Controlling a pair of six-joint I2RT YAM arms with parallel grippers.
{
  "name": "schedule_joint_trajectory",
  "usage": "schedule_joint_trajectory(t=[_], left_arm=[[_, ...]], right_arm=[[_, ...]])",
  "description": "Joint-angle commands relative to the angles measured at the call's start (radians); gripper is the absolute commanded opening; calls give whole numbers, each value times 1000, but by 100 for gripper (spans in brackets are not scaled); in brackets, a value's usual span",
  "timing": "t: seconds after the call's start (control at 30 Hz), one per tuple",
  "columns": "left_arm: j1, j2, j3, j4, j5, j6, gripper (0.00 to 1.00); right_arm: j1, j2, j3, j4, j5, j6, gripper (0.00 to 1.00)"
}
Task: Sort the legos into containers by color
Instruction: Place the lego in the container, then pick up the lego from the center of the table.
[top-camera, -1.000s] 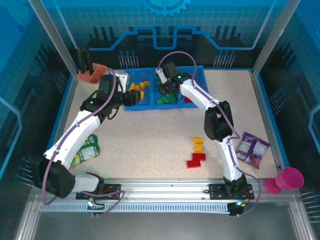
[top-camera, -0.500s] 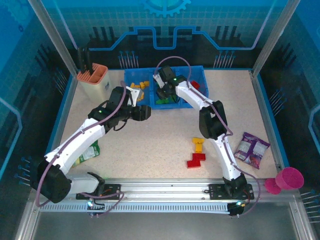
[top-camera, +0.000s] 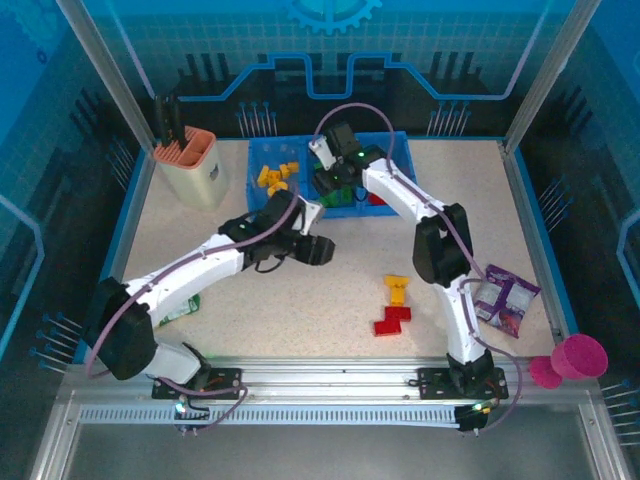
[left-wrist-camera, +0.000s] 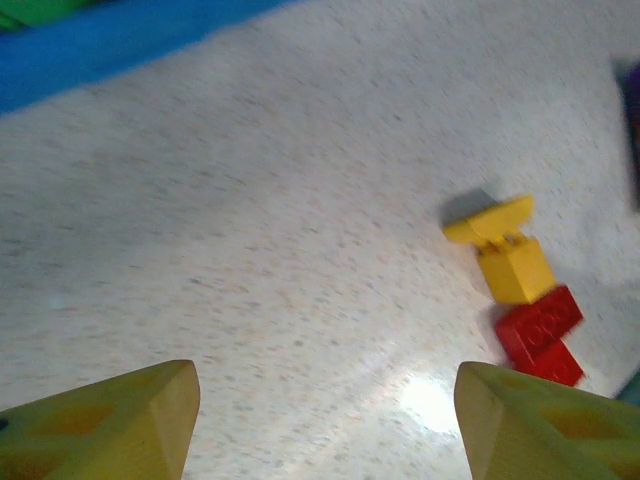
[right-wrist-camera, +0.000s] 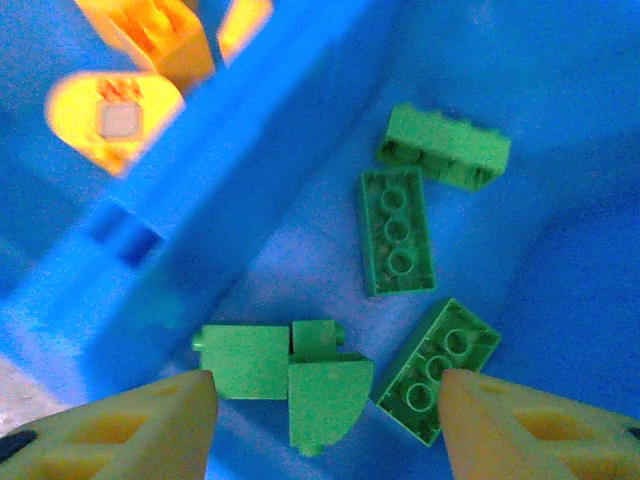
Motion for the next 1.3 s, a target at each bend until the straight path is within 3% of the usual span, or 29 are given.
schedule_joint_trajectory(t=[0.0, 0.23, 0.4, 0.7, 0.93, 1.27], left_arm=[[-60, 48, 57, -10, 48, 3, 70], [-189, 168, 133, 2, -4, -10, 73], [-268, 263, 189, 33, -25, -14, 74], [-311, 482, 387, -81, -33, -131, 79], [-332, 609, 495, -140, -64, -219, 79], [-374, 775, 717, -192, -263, -243, 82]], right_arm=[[-21, -102, -8, 17, -58, -28, 64], [-55, -288, -127, -11, -46, -19, 69], [-121, -540, -408, 15, -38, 64, 75], [-223, -905, -809, -9, -69, 160, 79], [-313, -1039, -979, 1, -112, 209, 80], [-407, -1056, -1135, 121, -269, 315, 82]])
